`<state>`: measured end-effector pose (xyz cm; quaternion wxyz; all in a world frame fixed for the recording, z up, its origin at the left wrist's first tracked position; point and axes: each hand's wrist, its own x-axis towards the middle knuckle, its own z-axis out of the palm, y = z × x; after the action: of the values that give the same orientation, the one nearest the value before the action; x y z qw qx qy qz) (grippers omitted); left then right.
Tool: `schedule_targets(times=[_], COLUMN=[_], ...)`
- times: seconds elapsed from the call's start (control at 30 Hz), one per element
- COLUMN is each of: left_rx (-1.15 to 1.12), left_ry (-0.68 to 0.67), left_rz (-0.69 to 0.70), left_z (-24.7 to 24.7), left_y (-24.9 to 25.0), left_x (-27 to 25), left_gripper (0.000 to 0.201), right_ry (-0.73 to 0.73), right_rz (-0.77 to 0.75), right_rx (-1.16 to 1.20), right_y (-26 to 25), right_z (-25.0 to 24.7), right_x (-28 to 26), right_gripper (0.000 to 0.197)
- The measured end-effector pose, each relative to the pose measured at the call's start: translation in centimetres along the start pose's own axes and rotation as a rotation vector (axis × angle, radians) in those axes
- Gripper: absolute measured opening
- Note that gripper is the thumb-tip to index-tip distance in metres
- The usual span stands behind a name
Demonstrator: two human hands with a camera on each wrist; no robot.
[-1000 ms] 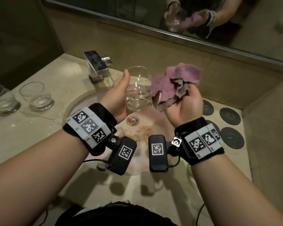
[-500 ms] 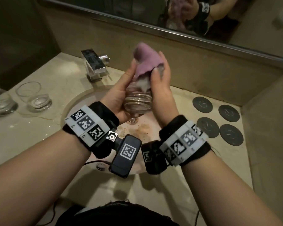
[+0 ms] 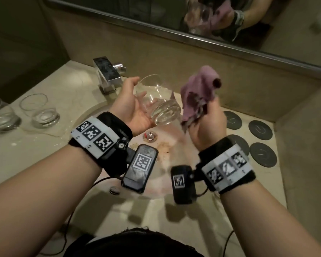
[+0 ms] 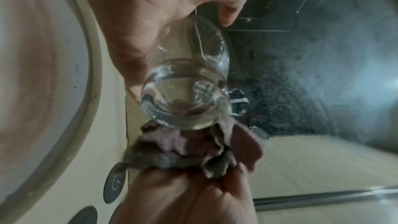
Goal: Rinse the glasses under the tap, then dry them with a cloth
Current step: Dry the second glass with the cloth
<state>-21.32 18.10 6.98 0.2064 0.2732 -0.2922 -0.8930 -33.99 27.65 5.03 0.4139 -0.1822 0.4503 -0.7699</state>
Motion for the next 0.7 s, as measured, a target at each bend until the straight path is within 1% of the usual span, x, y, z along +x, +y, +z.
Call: schedule_targets(times=[0.03, 0.1, 0.13, 0.2, 0.23, 0.27, 0.37, 0.43, 0.47, 0.5, 0.53, 0.6, 0.63, 0.7], left_rx=[-0.029, -0.090, -0.120, -0.134, -0.128, -0.107, -0.033, 0.000, 0.019, 0.035, 0.052, 0.116, 0.161, 0.220], left_ry=[-0.010, -0.055, -0.090, -0.106, -0.118, -0.121, -0.149, -0.115, -0.090, -0.075, -0.066, -0.051, -0.031, 0.001], left_rz=[-0.025, -0.094, -0.114, -0.103, -0.099, -0.094, -0.030, 0.003, 0.021, 0.032, 0.027, 0.008, 0.009, 0.033], left_z=[0.0, 0.2, 0.3, 0.2, 0.0, -0.2, -0.1, 0.1, 0.2, 0.1, -0.2, -0.6, -0.9, -1.3], left_y=[0.0, -0.2, -0.3, -0.3, -0.3, -0.3, -0.6, -0.8, -0.9, -0.9, -1.0, -0.9, -0.9, -0.9], left_x=[0.1, 0.3, 0.4, 0.5, 0.6, 0.6, 0.2, 0.3, 0.4, 0.5, 0.5, 0.4, 0.3, 0.2], left_gripper=[0.071, 0.084, 0.080, 0.056, 0.051, 0.052, 0.063, 0.063, 0.060, 0.057, 0.059, 0.066, 0.068, 0.072], right_ry=[-0.053, -0.234, -0.323, -0.418, -0.430, -0.431, -0.417, -0.389, -0.364, -0.334, -0.295, -0.211, -0.178, -0.130], right_rz=[-0.042, -0.135, -0.193, -0.310, -0.353, -0.370, -0.319, -0.304, -0.288, -0.248, -0.179, 0.020, 0.103, 0.206], right_rx=[-0.182, -0.470, -0.579, -0.769, -0.836, -0.882, -0.950, -0.984, -0.953, -0.853, -0.682, -0.306, -0.203, -0.071], right_y=[0.6, 1.8, 2.0, 2.0, 2.0, 1.9, 1.5, 1.5, 1.5, 1.3, 1.1, 0.7, 0.4, 0.3], right_z=[0.2, 0.8, 0.9, 1.2, 1.3, 1.4, 2.4, 3.1, 3.4, 3.8, 4.2, 4.6, 4.7, 4.3], right_x=[-0.8, -2.4, -3.1, -3.5, -3.5, -3.5, -3.5, -2.7, -2.0, -1.4, -0.8, 0.2, 0.5, 1.1], right_gripper=[0.059, 0.052, 0.048, 0.049, 0.050, 0.051, 0.053, 0.055, 0.057, 0.058, 0.057, 0.048, 0.044, 0.040])
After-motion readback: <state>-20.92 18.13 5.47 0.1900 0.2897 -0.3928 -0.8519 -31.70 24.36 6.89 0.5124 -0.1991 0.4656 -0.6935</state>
